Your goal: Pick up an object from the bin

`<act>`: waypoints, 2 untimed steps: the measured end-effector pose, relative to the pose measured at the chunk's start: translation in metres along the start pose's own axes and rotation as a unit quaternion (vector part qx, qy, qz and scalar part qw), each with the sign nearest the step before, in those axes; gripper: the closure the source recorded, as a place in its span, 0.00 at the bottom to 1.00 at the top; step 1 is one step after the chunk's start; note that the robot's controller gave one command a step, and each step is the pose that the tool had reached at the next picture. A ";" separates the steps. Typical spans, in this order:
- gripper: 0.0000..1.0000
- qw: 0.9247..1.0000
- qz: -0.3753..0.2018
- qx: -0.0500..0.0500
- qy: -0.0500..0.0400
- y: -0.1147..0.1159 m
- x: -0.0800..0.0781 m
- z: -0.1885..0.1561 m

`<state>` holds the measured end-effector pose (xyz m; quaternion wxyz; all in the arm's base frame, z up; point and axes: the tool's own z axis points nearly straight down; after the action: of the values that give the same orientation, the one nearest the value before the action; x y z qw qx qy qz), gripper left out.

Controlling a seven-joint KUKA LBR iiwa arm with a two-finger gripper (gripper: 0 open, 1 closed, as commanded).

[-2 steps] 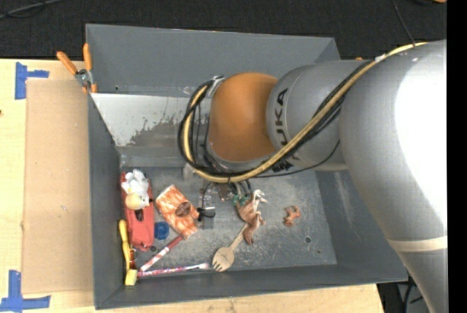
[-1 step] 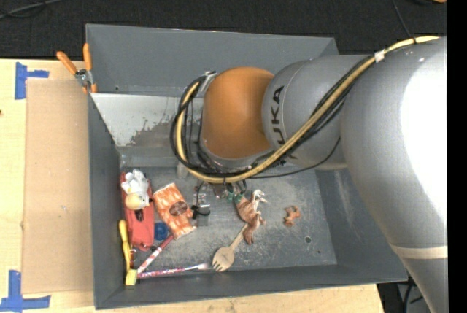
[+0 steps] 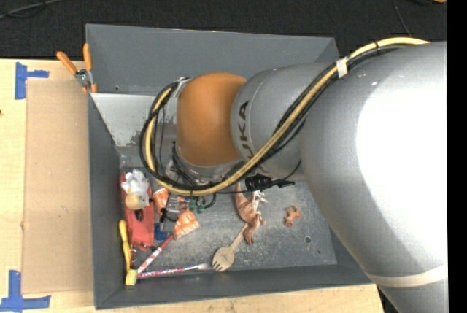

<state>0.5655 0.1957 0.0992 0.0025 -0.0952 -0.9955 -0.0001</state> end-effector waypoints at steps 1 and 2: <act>0.00 1.000 -0.004 -0.001 -0.006 -0.014 -0.027 0.029; 1.00 0.987 0.163 -0.002 -0.001 -0.028 -0.016 0.030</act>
Offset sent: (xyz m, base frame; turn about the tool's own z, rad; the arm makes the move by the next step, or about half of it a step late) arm 0.0107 -0.0307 -0.0292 0.3279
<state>0.5757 0.1650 0.0690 0.0015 -0.2560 -0.9667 -0.0014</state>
